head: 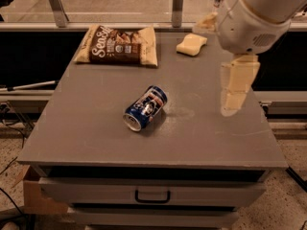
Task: Place pepsi can upright
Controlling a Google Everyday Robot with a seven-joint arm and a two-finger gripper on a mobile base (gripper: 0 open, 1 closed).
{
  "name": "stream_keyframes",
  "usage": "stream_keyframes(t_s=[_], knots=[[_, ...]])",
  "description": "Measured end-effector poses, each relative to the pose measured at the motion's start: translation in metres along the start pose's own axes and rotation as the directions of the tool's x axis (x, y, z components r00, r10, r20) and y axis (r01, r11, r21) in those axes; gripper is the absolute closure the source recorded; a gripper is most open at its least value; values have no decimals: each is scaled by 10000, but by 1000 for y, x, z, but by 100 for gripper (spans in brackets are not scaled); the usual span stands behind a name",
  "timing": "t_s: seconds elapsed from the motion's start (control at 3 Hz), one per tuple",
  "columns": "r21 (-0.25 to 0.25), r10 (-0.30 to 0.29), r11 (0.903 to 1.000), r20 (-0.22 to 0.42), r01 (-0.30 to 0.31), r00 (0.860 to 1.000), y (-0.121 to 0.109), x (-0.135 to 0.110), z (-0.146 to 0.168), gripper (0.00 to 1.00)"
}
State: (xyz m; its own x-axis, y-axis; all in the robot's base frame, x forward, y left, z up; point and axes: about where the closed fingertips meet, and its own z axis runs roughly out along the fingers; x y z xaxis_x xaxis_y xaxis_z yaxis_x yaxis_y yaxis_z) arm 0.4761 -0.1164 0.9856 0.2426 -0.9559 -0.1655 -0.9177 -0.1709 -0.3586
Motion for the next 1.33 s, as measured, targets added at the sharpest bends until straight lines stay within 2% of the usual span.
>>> stream_keyframes(t_s=[0.33, 0.67, 1.0, 1.33], knots=[[14, -402, 9992, 73, 402, 9992, -3, -7, 2, 0], [16, -403, 9992, 73, 403, 9992, -3, -7, 2, 0], [-267, -1464, 9888, 206, 1470, 9890, -11, -24, 16, 0], [-946, -3423, 9329, 660, 3474, 9373, -17, -57, 56, 0]])
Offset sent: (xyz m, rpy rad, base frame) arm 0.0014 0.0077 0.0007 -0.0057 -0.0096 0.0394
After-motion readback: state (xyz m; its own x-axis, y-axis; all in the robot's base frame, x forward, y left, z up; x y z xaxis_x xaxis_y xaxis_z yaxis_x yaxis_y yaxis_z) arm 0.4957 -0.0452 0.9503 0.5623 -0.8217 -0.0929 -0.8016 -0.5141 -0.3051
